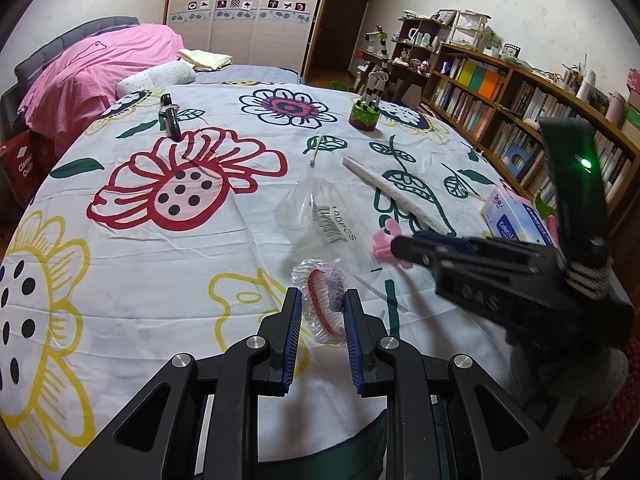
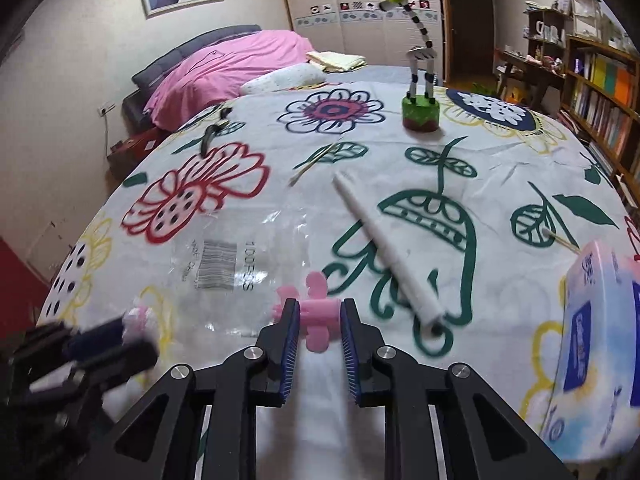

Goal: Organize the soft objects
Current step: 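Grasp the pink plastic clip with the right gripper while the left holds the bag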

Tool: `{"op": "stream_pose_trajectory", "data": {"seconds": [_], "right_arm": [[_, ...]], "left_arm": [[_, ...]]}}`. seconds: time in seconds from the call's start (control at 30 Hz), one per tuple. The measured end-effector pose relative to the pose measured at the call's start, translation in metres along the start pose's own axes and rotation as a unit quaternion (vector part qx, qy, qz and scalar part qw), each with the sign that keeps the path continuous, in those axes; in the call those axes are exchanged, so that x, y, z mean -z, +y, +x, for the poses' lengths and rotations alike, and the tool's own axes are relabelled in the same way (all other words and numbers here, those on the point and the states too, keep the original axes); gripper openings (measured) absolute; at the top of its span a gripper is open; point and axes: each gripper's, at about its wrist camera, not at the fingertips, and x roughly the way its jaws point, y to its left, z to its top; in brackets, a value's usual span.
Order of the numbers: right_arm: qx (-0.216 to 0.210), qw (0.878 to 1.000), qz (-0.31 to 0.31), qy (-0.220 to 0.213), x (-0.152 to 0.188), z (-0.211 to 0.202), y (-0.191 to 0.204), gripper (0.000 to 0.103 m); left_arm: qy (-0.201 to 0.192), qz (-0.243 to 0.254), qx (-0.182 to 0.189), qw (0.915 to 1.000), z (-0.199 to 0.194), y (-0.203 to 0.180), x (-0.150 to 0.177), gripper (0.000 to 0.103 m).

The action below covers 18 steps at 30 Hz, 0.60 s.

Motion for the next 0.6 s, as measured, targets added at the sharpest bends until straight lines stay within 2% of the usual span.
{"op": "stream_pose_trajectory", "data": {"seconds": [0.07, 0.17, 0.2, 0.33, 0.5, 0.53, 0.6], "right_arm": [[-0.007, 1.000, -0.001, 0.004, 0.005, -0.004, 0.001, 0.032], [0.001, 1.000, 0.002, -0.003, 0.008, -0.007, 0.000, 0.053], [0.002, 1.000, 0.005, -0.005, 0.007, -0.007, -0.001, 0.055], [0.000, 1.000, 0.010, -0.010, 0.001, -0.005, 0.001, 0.055], [0.007, 1.000, -0.012, -0.001, -0.001, 0.010, 0.014, 0.055], [0.018, 1.000, -0.024, -0.004, 0.000, 0.011, 0.018, 0.053], [0.031, 0.999, -0.035, -0.006, 0.002, 0.011, 0.020, 0.042]], "left_arm": [[0.000, 0.001, 0.000, 1.0000, 0.000, 0.000, 0.000, 0.022], [-0.002, 0.003, 0.002, 1.0000, -0.001, -0.001, 0.000, 0.022], [-0.002, 0.004, 0.002, 1.0000, -0.001, -0.002, 0.000, 0.022], [-0.001, 0.005, 0.003, 1.0000, -0.002, -0.002, 0.001, 0.022], [-0.001, 0.006, 0.004, 1.0000, -0.002, -0.003, 0.001, 0.022], [0.000, 0.005, 0.004, 1.0000, -0.002, -0.003, 0.001, 0.022], [0.002, 0.005, 0.005, 1.0000, -0.001, -0.004, 0.002, 0.022]]}}
